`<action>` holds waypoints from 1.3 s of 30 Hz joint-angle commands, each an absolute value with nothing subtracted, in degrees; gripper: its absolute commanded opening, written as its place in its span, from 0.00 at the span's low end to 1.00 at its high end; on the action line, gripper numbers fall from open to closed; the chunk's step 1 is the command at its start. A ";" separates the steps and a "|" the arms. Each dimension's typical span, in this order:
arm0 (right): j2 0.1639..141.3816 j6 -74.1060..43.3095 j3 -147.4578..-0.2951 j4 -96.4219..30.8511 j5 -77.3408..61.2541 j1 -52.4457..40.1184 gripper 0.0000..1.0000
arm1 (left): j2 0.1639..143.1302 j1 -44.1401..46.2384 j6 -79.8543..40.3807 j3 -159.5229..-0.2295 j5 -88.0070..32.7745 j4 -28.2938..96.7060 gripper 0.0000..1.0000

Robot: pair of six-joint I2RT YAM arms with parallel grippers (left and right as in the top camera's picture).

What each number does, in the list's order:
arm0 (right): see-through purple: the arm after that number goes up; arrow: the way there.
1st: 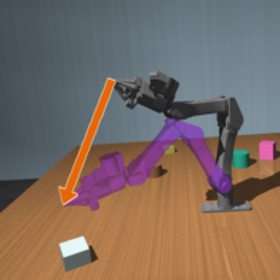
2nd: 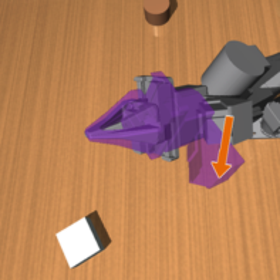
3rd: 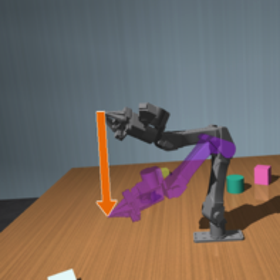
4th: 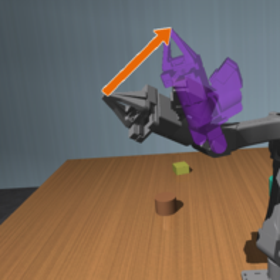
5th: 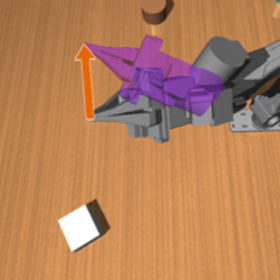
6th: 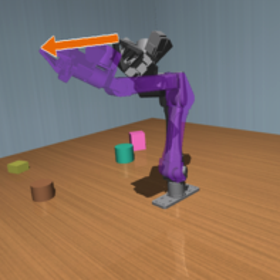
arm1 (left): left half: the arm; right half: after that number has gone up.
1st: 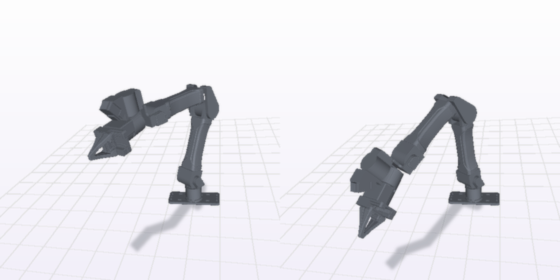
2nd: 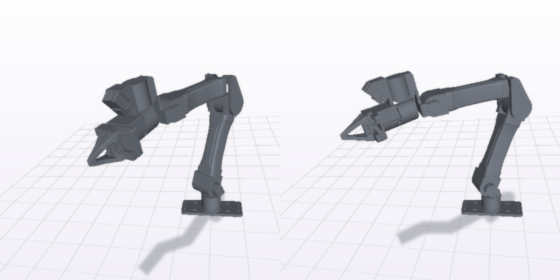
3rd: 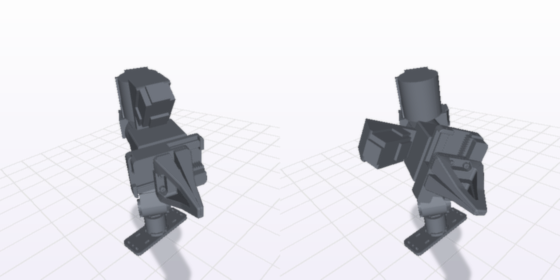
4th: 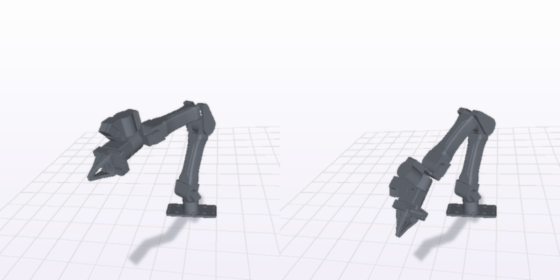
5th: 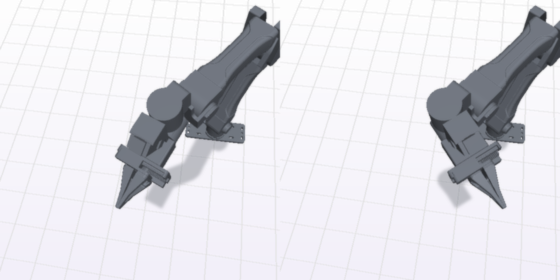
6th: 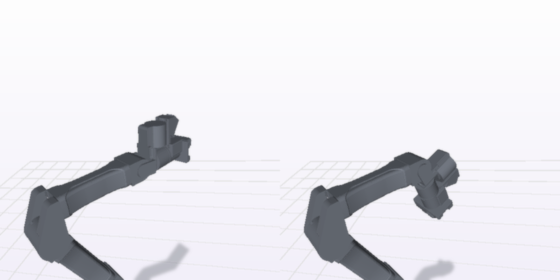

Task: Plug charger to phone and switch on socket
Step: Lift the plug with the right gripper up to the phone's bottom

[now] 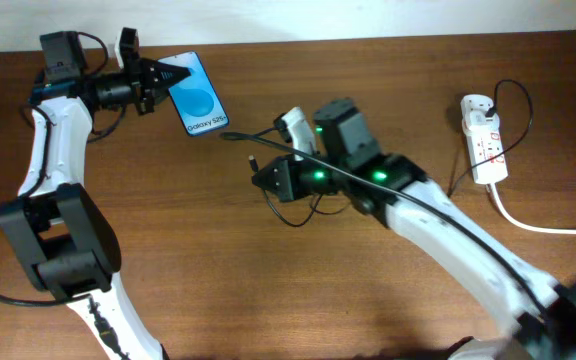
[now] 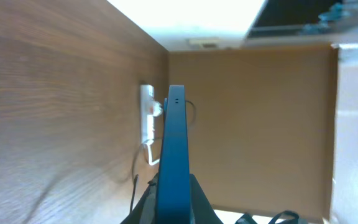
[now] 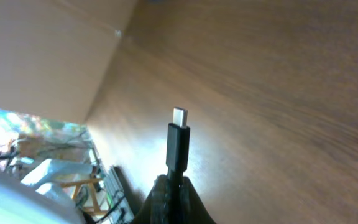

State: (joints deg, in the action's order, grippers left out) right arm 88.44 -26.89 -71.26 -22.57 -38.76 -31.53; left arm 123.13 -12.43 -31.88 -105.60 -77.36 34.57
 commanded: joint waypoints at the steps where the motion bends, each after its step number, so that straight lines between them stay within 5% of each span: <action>1: 83.29 -24.80 -71.57 -25.15 -41.78 -30.63 0.04 | 122.89 -9.96 -28.56 -106.17 -87.37 34.33 0.00; 8: 64.79 -31.35 -56.42 -25.21 -41.87 -22.26 0.04 | 122.89 -3.64 -28.58 -106.17 -90.19 31.68 0.00; 13: 64.77 -48.18 -40.62 4.49 -44.60 -21.61 0.04 | 122.89 1.39 -28.64 -106.19 -90.17 29.80 0.00; 20: 86.48 -62.54 -40.18 34.57 -47.00 -27.18 0.04 | 122.89 2.74 -32.32 -106.19 -90.17 27.86 0.00; 30: 88.42 -55.29 -40.40 40.42 -47.00 -29.65 0.04 | 122.89 2.74 -32.32 -106.19 -88.49 27.86 0.00; 39: 78.87 -44.51 -40.51 25.21 -34.30 -30.48 0.04 | 122.89 2.74 -32.32 -106.19 -88.49 27.88 0.00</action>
State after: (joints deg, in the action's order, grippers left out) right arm 82.52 -48.53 -40.10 26.59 -39.53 -29.98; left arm 123.13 2.98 -31.53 -105.60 -86.89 28.01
